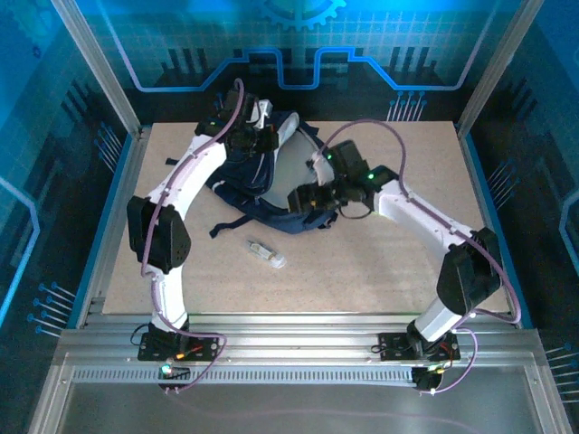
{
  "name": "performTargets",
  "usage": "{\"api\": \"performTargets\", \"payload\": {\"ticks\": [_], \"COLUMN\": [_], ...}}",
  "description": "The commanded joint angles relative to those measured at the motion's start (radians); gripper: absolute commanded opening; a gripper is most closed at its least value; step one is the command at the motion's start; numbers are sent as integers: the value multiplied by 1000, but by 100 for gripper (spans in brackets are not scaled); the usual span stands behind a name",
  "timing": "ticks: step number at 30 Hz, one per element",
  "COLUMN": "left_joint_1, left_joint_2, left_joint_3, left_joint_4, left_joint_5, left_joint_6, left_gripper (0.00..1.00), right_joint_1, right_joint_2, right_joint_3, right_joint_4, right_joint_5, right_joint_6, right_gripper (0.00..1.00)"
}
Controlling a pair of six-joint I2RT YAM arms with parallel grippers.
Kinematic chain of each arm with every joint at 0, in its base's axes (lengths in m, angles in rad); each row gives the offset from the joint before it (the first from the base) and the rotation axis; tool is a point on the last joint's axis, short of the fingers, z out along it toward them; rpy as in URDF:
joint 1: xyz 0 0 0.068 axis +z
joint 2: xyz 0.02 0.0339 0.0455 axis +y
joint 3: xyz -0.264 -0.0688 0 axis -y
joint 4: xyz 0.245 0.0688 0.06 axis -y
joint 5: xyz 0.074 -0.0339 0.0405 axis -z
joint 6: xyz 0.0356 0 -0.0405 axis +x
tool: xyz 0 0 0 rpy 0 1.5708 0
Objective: Pack books, pencil case, and school supplies into a backpack
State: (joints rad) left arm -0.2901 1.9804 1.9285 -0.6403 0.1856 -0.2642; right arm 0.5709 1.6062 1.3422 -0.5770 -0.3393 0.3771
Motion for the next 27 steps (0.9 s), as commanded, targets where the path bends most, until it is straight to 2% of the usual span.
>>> {"api": "performTargets", "payload": {"ticks": [1, 6, 13, 19, 24, 27], "left_joint_1": [47, 82, 127, 182, 193, 193], "left_joint_2": [-89, -138, -197, -303, -339, -348], "left_joint_3": [-34, -107, -172, -313, -363, -376], "left_joint_4": [91, 86, 36, 27, 20, 22], "left_joint_5": [27, 25, -44, -223, -326, -339], "left_joint_6": [-12, 10, 72, 120, 119, 108], "left_gripper": [0, 0, 0, 0, 0, 0], "right_joint_1": [83, 231, 327, 342, 323, 281], "right_joint_2": [-44, 15, 190, 251, 258, 243], "right_joint_3": [-65, -97, -10, 37, 44, 37], "right_joint_4": [-53, -14, 20, 26, 0, -24], "right_joint_5": [72, 217, 314, 356, 438, 499], "right_joint_6": [-90, -147, -188, -176, -151, -117], "right_gripper": [87, 89, 89, 89, 90, 90]}}
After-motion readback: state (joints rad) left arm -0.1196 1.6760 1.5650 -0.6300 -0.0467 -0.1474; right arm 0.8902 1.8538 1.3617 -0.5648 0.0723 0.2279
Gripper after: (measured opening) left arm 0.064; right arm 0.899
